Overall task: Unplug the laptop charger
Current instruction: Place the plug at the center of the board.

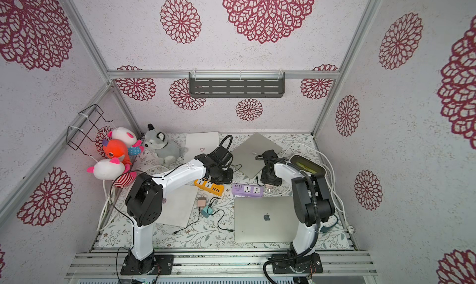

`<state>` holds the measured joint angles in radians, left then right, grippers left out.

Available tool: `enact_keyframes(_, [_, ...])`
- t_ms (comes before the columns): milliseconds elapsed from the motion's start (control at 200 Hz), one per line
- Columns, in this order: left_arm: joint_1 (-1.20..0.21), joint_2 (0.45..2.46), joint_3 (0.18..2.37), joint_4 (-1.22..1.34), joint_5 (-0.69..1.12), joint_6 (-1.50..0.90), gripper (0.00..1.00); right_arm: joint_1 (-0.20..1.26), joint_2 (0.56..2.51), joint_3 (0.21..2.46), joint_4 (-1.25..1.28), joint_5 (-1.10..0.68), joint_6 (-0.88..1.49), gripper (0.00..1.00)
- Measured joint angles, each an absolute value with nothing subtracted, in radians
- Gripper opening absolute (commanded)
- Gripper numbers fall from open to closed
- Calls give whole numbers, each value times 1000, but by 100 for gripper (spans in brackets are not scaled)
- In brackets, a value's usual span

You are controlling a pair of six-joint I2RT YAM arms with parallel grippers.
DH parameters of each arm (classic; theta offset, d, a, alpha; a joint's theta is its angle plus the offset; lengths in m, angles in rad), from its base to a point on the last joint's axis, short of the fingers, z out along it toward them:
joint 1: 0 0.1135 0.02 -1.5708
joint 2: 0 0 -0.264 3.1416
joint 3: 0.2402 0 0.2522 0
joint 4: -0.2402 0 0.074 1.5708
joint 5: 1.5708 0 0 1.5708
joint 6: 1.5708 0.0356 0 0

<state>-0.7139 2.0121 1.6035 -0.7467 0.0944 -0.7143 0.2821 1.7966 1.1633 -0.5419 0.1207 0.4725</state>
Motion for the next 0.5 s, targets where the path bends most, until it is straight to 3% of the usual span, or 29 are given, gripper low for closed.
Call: enact_keyframes(500, [-713, 2012, 1603, -747, 89, -714, 31, 267, 1782, 1139, -539, 119, 484, 29])
